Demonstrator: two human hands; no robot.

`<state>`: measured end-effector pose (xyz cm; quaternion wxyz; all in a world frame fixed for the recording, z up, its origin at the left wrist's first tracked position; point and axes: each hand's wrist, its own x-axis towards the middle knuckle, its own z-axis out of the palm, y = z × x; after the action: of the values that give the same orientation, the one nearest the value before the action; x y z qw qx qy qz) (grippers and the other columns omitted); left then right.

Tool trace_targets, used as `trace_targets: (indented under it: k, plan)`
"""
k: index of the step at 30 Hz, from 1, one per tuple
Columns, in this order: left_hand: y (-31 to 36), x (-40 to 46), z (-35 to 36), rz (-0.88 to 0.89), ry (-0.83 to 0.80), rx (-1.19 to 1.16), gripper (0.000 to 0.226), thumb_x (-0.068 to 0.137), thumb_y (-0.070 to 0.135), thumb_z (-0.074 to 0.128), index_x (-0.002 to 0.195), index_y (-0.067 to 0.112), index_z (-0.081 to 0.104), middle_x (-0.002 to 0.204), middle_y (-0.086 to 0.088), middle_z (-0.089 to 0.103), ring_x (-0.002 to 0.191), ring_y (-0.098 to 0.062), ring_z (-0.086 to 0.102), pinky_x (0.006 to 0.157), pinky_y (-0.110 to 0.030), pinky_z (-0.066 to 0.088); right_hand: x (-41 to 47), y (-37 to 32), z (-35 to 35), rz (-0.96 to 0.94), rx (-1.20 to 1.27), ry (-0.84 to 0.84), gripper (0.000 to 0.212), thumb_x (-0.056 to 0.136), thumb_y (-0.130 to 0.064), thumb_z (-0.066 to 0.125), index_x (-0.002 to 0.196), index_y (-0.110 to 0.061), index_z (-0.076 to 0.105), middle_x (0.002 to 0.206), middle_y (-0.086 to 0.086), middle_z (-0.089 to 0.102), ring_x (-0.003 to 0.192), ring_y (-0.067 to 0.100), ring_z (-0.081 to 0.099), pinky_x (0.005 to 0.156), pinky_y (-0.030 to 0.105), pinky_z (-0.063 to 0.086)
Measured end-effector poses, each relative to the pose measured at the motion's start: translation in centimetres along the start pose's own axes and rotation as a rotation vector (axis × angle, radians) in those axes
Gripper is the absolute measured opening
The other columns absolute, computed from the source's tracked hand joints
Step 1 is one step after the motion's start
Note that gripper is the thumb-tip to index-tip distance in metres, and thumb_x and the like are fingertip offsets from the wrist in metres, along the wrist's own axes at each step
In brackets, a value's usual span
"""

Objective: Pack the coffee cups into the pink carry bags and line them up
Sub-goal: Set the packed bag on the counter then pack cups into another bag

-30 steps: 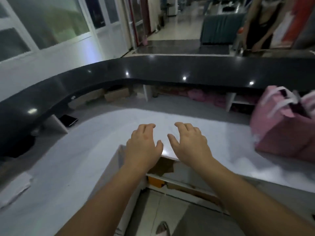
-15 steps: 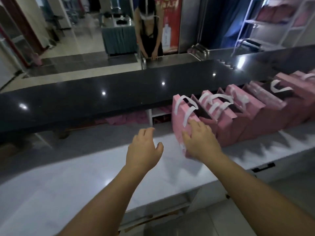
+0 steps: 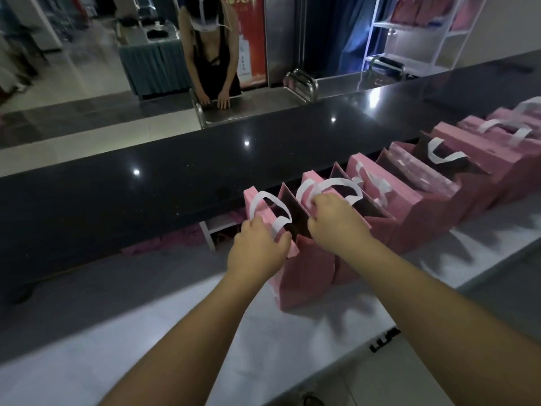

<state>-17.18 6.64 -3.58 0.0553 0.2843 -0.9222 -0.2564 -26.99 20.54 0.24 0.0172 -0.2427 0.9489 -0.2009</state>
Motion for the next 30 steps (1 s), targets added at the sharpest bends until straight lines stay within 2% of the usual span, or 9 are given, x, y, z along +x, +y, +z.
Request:
trace_targets:
  k: [4,7,14,17,20,22,24,27,30]
  plan:
    - [2.5,2.3,0.8,-0.140,-0.026,-0.012,0.074,0.081,0.062,0.059,0.138,0.016,0.049,0.123,-0.009,0.062,0.104,-0.035,0.065,0.083,-0.051,0.060,4.3,0.9,0.1,-0.176,-0.165,-0.071,0.013,0.089,-0.013,0.055,0.098,-0.008,0.063,0.106,0.009,0.060,0.099,0.029,0.058,0.082,0.041,0.051]
    - [3.5,3.4,1.2,-0.202,-0.019,-0.018,0.076,0.083,0.051,0.062,0.148,0.017,0.042,0.126,-0.011,0.062,0.108,-0.036,0.064,0.087,-0.050,0.059,6.5,1.1,0.9,-0.233,-0.246,-0.119,0.010,0.092,-0.021,0.056,0.087,-0.013,0.055,0.098,0.009,0.055,0.080,0.027,0.052,0.065,0.037,0.043]
    - [3.0,4.3,0.9,-0.346,0.039,-0.019,0.029,0.091,0.022,0.058,0.118,0.011,0.055,0.086,-0.001,0.059,0.073,-0.022,0.058,0.050,-0.029,0.036,8.7,0.2,4.2,-0.231,-0.321,-0.272,0.023,0.090,-0.015,0.065,0.071,-0.015,0.051,0.064,0.002,0.039,0.054,0.019,0.042,0.058,0.033,0.042]
    - [2.0,4.1,0.3,-0.390,0.063,-0.076,0.015,0.095,0.016,0.051,0.101,0.009,0.063,0.092,-0.008,0.069,0.067,-0.017,0.056,0.050,-0.028,0.037,9.1,0.1,4.7,-0.240,-0.340,-0.306,0.011,0.090,-0.010,0.065,0.080,-0.015,0.062,0.062,0.001,0.041,0.050,0.017,0.039,0.054,0.033,0.041]
    - [1.2,3.3,-0.2,-0.421,0.091,-0.152,0.022,0.098,0.012,0.046,0.106,0.007,0.065,0.093,-0.006,0.067,0.067,-0.018,0.055,0.048,-0.027,0.035,9.3,0.1,4.6,-0.278,-0.364,-0.293,0.014,0.092,-0.009,0.063,0.105,-0.011,0.068,0.070,0.000,0.049,0.054,0.017,0.044,0.052,0.030,0.038]
    - [0.7,2.8,-0.7,-0.432,0.115,-0.181,0.027,0.098,0.012,0.044,0.111,0.005,0.066,0.089,-0.006,0.063,0.067,-0.020,0.053,0.048,-0.027,0.033,9.7,-0.5,4.0,-0.285,-0.393,-0.352,0.021,0.094,-0.011,0.063,0.115,-0.009,0.065,0.089,0.007,0.061,0.071,0.024,0.056,0.066,0.034,0.047]
    - [0.0,2.1,-1.3,-0.445,0.137,-0.205,0.023,0.100,0.016,0.045,0.105,0.008,0.067,0.092,-0.008,0.066,0.072,-0.023,0.056,0.051,-0.028,0.036,9.6,-1.2,3.2,-0.288,-0.398,-0.398,0.016,0.096,-0.013,0.063,0.112,-0.010,0.065,0.093,0.009,0.060,0.077,0.025,0.057,0.074,0.034,0.050]
    - [-1.8,0.4,-2.5,-0.473,0.190,-0.247,0.025,0.104,0.027,0.049,0.102,0.011,0.067,0.100,-0.011,0.072,0.081,-0.029,0.063,0.056,-0.029,0.039,8.8,-2.4,2.6,-0.329,-0.426,-0.362,0.003,0.094,-0.011,0.063,0.096,-0.012,0.065,0.075,0.003,0.054,0.060,0.018,0.049,0.067,0.031,0.045]
    - [-4.1,-2.3,-4.0,-0.510,0.260,-0.285,0.030,0.106,0.033,0.050,0.104,0.009,0.067,0.091,-0.005,0.066,0.075,-0.021,0.058,0.052,-0.027,0.039,7.1,-5.1,2.1,-0.354,-0.427,-0.363,0.006,0.093,-0.012,0.063,0.088,-0.015,0.063,0.077,0.001,0.060,0.065,0.016,0.056,0.066,0.029,0.049]
